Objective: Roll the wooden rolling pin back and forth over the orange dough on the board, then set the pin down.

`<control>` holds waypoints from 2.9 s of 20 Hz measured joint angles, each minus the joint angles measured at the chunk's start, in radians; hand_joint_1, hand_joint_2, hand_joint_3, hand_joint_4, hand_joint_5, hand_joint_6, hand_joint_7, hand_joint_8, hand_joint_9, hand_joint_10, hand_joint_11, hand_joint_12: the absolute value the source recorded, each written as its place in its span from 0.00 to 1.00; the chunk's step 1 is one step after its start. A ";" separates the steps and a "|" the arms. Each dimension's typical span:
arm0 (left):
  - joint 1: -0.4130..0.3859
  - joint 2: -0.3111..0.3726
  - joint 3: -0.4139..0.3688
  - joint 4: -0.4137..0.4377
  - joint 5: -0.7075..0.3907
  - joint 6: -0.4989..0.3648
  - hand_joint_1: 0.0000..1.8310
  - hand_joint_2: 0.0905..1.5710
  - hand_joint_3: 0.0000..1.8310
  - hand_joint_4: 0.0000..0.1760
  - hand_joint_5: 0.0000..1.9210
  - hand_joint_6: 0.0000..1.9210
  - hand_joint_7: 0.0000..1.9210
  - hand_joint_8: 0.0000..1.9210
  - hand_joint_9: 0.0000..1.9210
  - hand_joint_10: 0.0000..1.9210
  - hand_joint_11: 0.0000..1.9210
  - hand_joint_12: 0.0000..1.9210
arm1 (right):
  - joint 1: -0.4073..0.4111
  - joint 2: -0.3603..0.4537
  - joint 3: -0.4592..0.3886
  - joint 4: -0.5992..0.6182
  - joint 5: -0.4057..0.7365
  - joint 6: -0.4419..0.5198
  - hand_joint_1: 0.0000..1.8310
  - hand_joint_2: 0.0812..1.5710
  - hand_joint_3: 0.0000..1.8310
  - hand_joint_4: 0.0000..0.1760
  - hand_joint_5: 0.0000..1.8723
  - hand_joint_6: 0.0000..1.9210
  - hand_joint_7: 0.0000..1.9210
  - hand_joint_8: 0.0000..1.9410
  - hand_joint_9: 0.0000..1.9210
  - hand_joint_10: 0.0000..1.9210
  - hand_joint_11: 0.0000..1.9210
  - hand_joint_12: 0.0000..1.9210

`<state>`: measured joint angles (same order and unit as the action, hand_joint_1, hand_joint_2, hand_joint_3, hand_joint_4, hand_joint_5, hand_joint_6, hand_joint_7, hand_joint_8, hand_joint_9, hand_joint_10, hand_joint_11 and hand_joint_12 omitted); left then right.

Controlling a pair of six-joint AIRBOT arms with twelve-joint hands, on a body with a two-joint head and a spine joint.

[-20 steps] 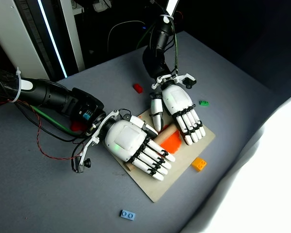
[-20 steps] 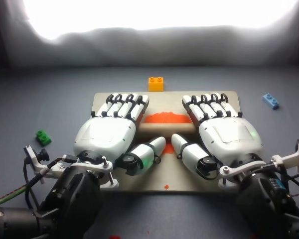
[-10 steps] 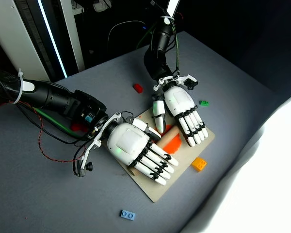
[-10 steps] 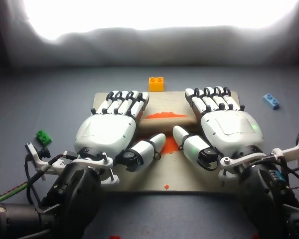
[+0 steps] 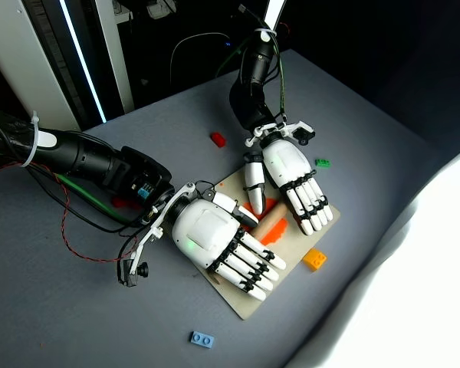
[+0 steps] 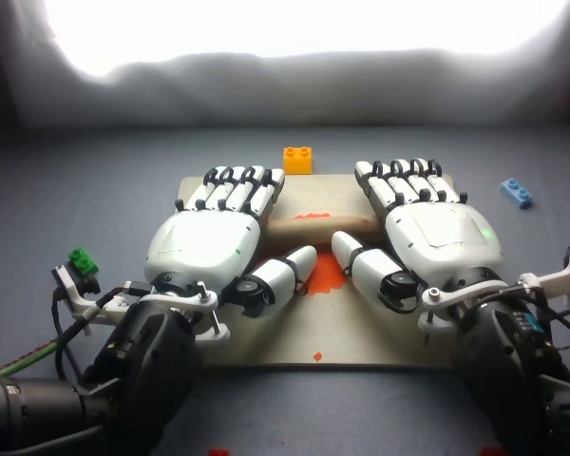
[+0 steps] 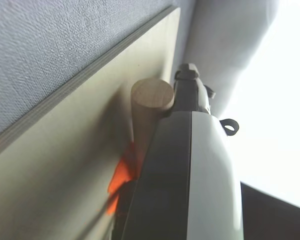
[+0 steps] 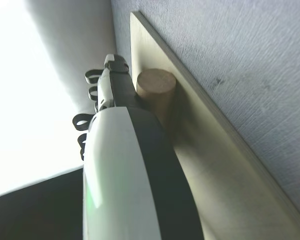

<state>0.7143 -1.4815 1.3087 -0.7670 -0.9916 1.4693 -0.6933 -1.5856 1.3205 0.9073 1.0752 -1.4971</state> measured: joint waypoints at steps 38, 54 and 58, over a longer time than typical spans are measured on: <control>-0.050 -0.048 0.150 0.019 0.114 -0.106 0.00 0.88 0.00 0.00 0.00 0.00 0.00 0.00 0.00 0.00 0.00 0.00 | 0.018 -0.045 0.146 -0.026 -0.048 0.044 0.00 0.89 0.00 0.00 0.03 0.00 0.04 0.00 0.02 0.00 0.01 0.01; -0.068 -0.050 0.187 0.031 0.166 -0.125 0.00 0.88 0.00 0.00 0.00 0.00 0.00 0.00 0.00 0.00 0.00 0.00 | 0.018 -0.048 0.158 -0.018 -0.047 0.058 0.00 0.90 0.00 0.00 0.04 0.00 0.05 0.00 0.02 0.00 0.01 0.01; -0.069 -0.050 0.187 0.030 0.169 -0.127 0.00 0.89 0.00 0.00 0.00 0.00 0.00 0.00 0.00 0.00 0.00 0.00 | 0.018 -0.048 0.158 -0.018 -0.047 0.057 0.00 0.91 0.00 0.00 0.04 0.00 0.04 0.00 0.02 0.00 0.01 0.01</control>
<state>0.6449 -1.5318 1.4956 -0.7368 -0.8230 1.3422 -0.6754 -1.6337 1.4780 0.8890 1.0283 -1.4399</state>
